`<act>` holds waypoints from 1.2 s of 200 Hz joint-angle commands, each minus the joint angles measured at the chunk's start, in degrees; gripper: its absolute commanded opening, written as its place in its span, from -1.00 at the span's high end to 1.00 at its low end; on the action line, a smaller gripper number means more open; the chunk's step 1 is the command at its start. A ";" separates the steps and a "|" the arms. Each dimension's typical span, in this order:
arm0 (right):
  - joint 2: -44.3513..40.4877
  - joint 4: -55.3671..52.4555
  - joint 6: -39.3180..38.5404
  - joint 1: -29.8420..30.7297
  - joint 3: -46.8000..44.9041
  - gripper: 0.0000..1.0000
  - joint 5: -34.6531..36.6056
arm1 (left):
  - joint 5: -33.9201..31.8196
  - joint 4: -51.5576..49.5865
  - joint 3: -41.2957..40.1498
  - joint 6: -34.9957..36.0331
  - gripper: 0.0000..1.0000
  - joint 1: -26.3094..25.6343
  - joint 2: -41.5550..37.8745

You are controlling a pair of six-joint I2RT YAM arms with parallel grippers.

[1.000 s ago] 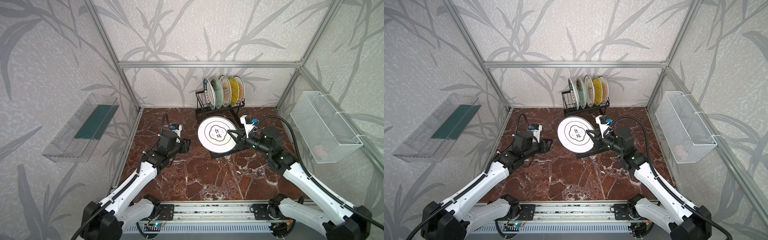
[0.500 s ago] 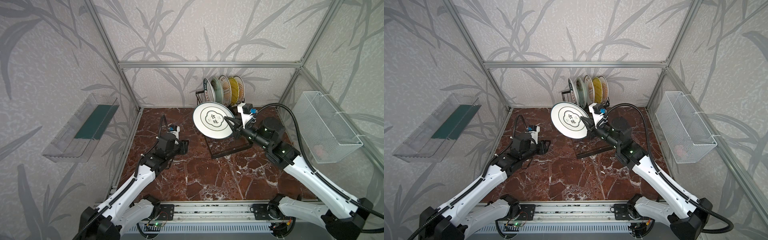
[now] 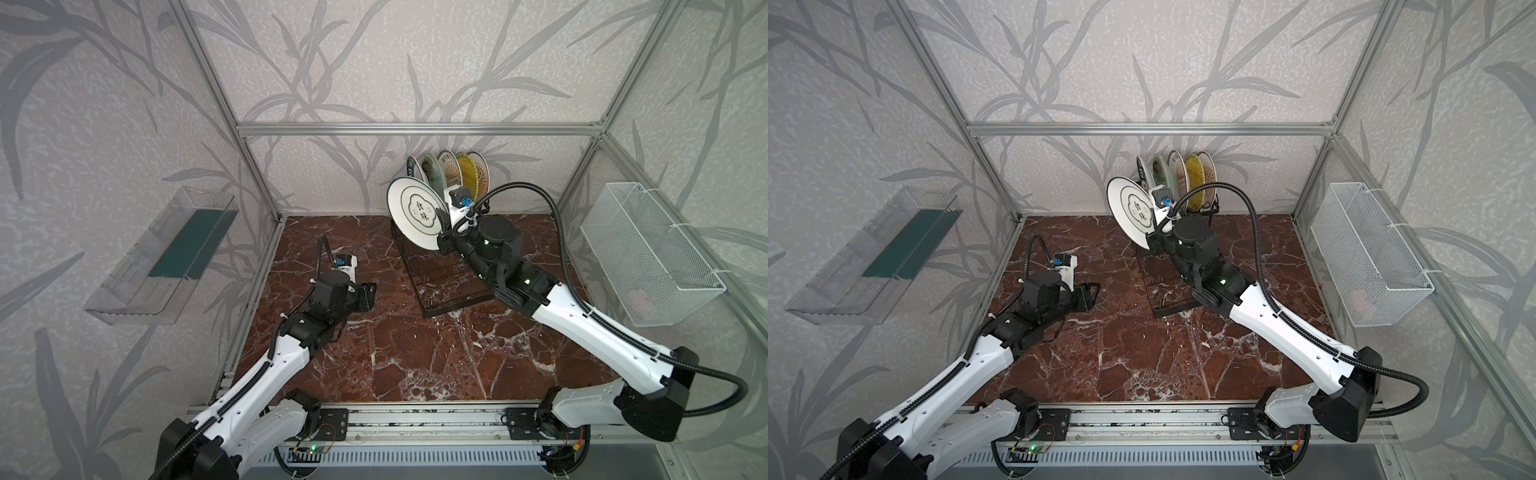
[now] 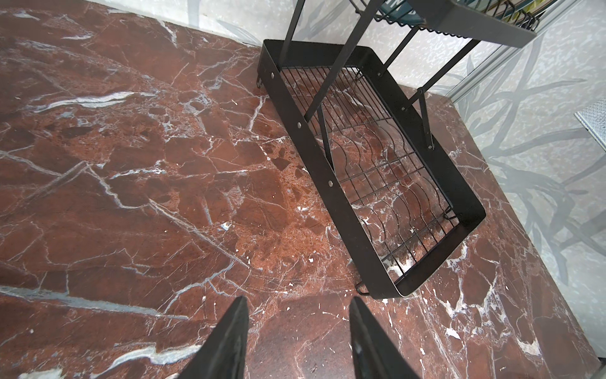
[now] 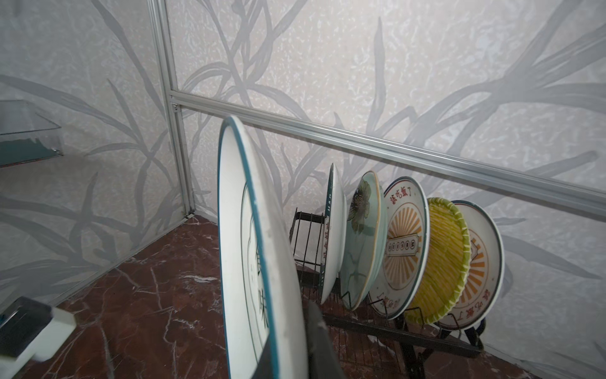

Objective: Load plates into a dish rack
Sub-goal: Place the plate on the dish rack.

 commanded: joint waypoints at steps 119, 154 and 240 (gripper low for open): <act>26.22 7.64 -17.39 3.73 33.70 1.00 28.44 | 3.61 4.35 -4.69 -4.77 0.03 0.28 -4.17; 35.24 3.77 -19.40 3.83 45.87 1.00 31.91 | 4.15 4.06 -4.88 -4.88 0.03 0.31 -4.77; 58.00 -10.50 -23.76 3.75 81.58 1.00 35.74 | 5.22 5.05 -6.45 -5.53 0.03 0.35 -5.78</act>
